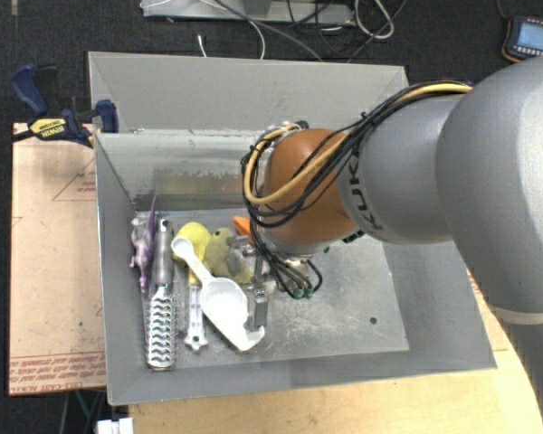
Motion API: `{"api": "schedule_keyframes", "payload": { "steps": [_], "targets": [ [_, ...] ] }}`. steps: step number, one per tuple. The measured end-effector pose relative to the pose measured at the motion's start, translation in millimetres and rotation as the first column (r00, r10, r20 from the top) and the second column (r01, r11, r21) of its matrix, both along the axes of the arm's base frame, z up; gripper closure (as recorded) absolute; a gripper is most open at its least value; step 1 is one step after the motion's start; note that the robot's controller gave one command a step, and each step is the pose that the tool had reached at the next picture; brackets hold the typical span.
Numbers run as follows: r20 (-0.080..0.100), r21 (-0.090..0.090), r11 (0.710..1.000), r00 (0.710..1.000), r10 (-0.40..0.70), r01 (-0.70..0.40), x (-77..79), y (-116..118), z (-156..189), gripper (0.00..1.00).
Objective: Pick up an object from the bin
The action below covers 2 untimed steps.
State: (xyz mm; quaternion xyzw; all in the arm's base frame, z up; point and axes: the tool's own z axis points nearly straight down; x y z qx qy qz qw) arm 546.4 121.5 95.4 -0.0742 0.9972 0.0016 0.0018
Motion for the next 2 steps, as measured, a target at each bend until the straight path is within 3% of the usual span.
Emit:
{"api": "schedule_keyframes", "payload": {
  "steps": [1,2],
  "targets": [
    [0.001,0.002,0.999,0.999,-0.051,0.051,9.0,-0.3,-23.8,1.0],
    [0.001,0.003,0.999,0.999,-0.053,0.053,9.0,-0.4,-23.8,1.0]
  ]
}}
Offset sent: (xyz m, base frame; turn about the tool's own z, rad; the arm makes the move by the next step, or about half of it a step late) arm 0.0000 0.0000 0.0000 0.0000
